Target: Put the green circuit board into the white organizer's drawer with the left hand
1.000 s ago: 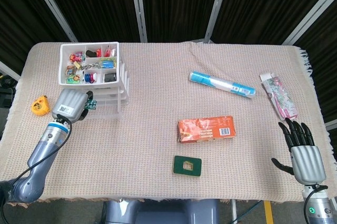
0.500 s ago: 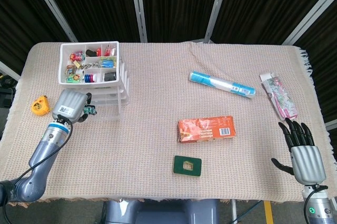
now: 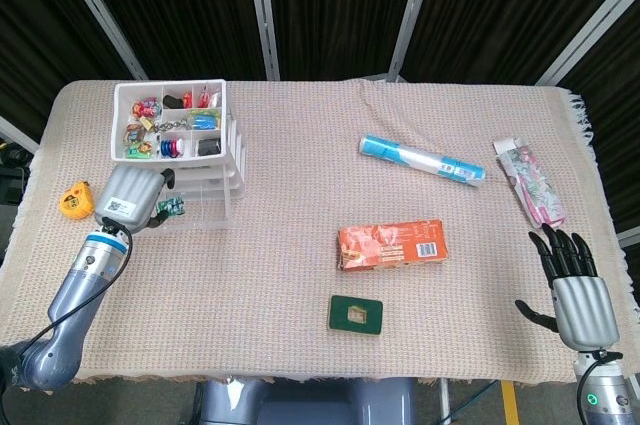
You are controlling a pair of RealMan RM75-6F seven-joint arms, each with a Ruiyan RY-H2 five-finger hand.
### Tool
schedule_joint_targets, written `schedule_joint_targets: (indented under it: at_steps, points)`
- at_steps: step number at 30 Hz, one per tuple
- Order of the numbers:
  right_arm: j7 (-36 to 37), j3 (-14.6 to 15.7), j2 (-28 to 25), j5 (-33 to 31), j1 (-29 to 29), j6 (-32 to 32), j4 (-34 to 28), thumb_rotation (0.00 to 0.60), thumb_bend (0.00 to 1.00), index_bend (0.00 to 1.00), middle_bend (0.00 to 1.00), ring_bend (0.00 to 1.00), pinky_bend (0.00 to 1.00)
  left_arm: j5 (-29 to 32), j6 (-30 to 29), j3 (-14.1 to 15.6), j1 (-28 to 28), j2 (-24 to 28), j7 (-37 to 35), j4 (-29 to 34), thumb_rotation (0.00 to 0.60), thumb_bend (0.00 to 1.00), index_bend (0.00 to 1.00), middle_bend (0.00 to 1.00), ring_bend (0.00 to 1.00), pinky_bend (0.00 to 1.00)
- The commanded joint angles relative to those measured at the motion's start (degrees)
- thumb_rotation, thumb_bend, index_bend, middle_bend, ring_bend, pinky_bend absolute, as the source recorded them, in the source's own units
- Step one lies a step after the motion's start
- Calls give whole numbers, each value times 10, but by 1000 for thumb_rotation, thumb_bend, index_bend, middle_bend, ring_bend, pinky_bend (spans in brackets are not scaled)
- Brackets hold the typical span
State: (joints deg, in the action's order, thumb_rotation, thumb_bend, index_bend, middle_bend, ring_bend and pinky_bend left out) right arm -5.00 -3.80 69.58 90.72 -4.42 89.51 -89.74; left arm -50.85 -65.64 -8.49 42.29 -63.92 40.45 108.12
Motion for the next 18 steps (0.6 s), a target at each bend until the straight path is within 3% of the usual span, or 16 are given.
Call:
schedule_joint_targets:
  at_steps: [1,3,6,9,12,15,18]
  points:
    - [0,0,0,-1,0,0,0,600,0,74,0,0,0,-117,-37,24,-33,16,-45,37,600,308,413,725,713,564]
    - [0,0,0,-1,0,0,0,600,0,74,0,0,0,-188,-55,48,-52,23,-60,43,600,581,396,545,566,462]
    - [-1,-1,0,0,1,2,0,600,0,76,0,0,0,-283,-78,89,-79,27,-73,35,600,946,373,354,413,386]
    - [-3,-1,1,-1,1,2,0,600,0,76,0,0,0,-377,-101,127,-99,23,-78,6,600,1000,354,259,335,355]
    - [-4,-1,1,-2,1,2,0,600,0,75,0,0,0,-465,-123,156,-112,17,-61,-41,600,1000,322,142,197,232]
    - [-4,-2,1,-3,1,2,-1,600,0,76,0,0,0,-526,-136,178,-122,11,-37,-88,600,1000,293,52,98,183]
    - [-5,-2,1,-3,1,1,-2,600,0,76,0,0,0,-555,-134,192,-129,7,-25,-120,600,1000,277,31,76,182]
